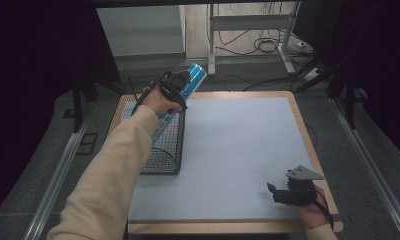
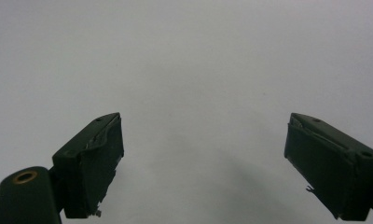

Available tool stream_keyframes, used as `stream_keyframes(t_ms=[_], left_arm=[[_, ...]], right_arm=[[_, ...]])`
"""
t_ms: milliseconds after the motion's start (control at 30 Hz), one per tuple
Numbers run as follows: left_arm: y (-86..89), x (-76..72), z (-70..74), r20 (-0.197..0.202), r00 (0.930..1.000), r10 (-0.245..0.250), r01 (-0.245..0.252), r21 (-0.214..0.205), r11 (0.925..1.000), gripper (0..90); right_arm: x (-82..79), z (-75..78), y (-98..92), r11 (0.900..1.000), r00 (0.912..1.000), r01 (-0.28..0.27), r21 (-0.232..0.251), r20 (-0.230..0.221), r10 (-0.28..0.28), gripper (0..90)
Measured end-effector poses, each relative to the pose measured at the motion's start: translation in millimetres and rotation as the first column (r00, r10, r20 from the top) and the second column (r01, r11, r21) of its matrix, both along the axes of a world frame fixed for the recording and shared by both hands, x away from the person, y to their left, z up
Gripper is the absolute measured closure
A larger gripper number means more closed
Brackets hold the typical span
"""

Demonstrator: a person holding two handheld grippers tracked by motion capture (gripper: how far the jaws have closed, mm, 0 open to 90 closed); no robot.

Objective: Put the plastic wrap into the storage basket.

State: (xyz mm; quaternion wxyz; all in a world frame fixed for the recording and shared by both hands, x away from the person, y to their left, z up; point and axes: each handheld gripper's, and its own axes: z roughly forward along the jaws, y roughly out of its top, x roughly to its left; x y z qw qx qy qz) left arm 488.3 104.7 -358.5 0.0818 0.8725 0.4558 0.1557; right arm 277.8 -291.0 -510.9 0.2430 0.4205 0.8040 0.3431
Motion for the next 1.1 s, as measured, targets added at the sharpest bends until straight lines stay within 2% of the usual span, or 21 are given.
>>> stream_keyframes(t_ms=[333,567,667,1100], left_arm=[[19.0,8.0,-17.7,-0.023,0.9988,0.044,-0.043,0.009,0.9990,31.6],[27.5,14.1,-31.4,-0.044,0.9975,0.055,-0.054,0.024,0.9983,31.7],[30.0,16.1,-34.8,-0.037,0.9975,0.061,-0.059,0.030,0.9978,31.7],[32.5,25.7,-54.9,-0.070,0.9946,0.077,-0.076,0.025,0.9968,31.6]], right_arm=[[0.3,-0.9,0.1,1.0000,1.0000,0.002,-0.002,-0.006,-0.002,11.9],[0.1,-0.7,-0.2,1.0000,1.0000,0.003,-0.003,-0.003,-0.003,11.9],[0.4,-1.2,-0.2,1.0000,1.0000,0.004,-0.004,-0.003,-0.004,11.9],[0.6,-1.4,-0.9,1.0000,1.0000,0.007,-0.005,-0.004,-0.007,11.9]])
